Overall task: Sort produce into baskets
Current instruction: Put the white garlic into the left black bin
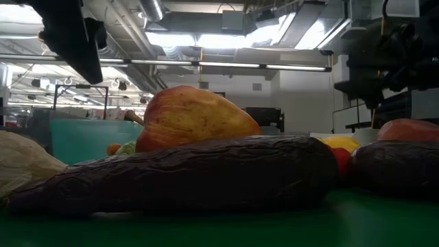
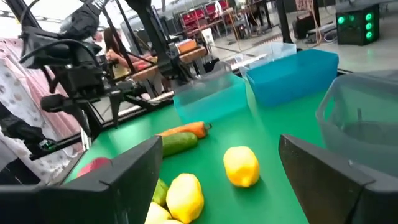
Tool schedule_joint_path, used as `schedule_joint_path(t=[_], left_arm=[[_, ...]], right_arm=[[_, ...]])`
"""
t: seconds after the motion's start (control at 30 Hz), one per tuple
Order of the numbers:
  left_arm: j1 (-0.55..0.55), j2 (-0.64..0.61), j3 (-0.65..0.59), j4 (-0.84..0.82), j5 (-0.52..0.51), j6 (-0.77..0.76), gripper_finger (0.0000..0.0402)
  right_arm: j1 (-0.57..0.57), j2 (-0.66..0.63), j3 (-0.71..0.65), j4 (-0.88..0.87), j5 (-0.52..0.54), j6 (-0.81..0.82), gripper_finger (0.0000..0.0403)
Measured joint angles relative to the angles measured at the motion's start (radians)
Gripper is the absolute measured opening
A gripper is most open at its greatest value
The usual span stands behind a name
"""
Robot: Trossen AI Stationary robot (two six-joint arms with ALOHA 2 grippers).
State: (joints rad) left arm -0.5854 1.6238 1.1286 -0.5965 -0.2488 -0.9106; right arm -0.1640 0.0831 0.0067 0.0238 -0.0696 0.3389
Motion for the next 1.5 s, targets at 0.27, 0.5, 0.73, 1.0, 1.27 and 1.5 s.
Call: schedule_joint_path(t=[0.27,0.5,0.73,1.0,1.27,1.5], left_arm=[[0.001,0.133,0.248,-0.248,0.005,0.040,0.0265],[0.001,0.239,0.402,-0.375,0.069,-0.031,0.0265],[0.001,0.291,0.406,-0.385,0.113,-0.092,0.0265],[0.000,0.341,0.406,-0.370,0.175,-0.134,0.0265],[-0.006,0.368,0.406,-0.286,0.225,-0.142,0.0265],[-0.006,0.398,0.406,-0.297,0.203,-0.131,0.0265]], right_arm=[[0.000,0.022,0.000,0.003,0.000,0.000,0.0319],[0.000,0.022,0.000,0.002,0.001,0.000,0.0319],[0.000,0.022,0.000,0.002,0.000,0.000,0.0319],[0.000,0.022,0.000,0.002,0.000,0.000,0.0319],[0.000,0.023,0.000,0.001,-0.001,-0.003,0.0319],[0.000,0.025,0.000,0.001,-0.001,-0.003,0.0319]])
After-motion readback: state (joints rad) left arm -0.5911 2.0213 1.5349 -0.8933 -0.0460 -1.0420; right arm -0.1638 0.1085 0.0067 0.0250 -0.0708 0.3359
